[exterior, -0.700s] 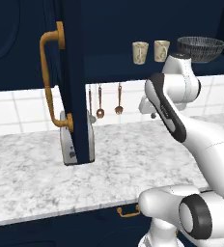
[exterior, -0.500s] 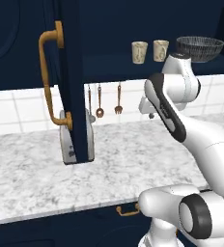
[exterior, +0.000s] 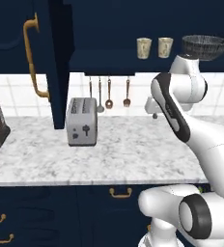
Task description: Gather all objects into one cabinet and sort the glasses and bowls to opposite sides.
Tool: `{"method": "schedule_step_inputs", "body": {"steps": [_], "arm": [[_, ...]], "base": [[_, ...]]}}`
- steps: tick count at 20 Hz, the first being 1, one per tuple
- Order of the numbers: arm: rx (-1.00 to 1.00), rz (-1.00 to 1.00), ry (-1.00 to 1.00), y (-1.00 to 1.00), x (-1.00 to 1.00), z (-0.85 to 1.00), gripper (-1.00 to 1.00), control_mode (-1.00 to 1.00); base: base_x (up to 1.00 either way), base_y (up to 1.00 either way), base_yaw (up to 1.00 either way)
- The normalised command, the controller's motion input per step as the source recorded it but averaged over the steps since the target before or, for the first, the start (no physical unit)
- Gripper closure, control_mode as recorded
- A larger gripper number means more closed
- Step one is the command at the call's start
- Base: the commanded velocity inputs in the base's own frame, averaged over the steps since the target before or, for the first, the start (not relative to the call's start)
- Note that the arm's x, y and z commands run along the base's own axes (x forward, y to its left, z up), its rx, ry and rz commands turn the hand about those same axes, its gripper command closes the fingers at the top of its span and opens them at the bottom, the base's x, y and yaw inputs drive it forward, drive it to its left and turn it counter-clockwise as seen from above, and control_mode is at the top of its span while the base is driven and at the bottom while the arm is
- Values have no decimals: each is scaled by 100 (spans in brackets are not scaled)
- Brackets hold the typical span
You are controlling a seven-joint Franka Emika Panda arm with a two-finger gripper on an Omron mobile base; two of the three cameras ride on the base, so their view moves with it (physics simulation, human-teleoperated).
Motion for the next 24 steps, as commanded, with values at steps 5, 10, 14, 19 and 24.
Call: {"method": "schedule_step_inputs", "body": {"steps": [5, 10, 14, 19, 24], "arm": [[0, 0, 0, 0, 0, 0, -100, 100], [0, 0, 0, 0, 0, 0, -100, 100], [0, 0, 0, 0, 0, 0, -100, 100], [0, 0, 0, 0, 0, 0, -100, 100], [0, 0, 0, 0, 0, 0, -100, 100]], "base": [[-18, 2, 66], [-83, 1, 49], [-77, 28, 62], [-24, 38, 80], [-11, 26, 81]]}}
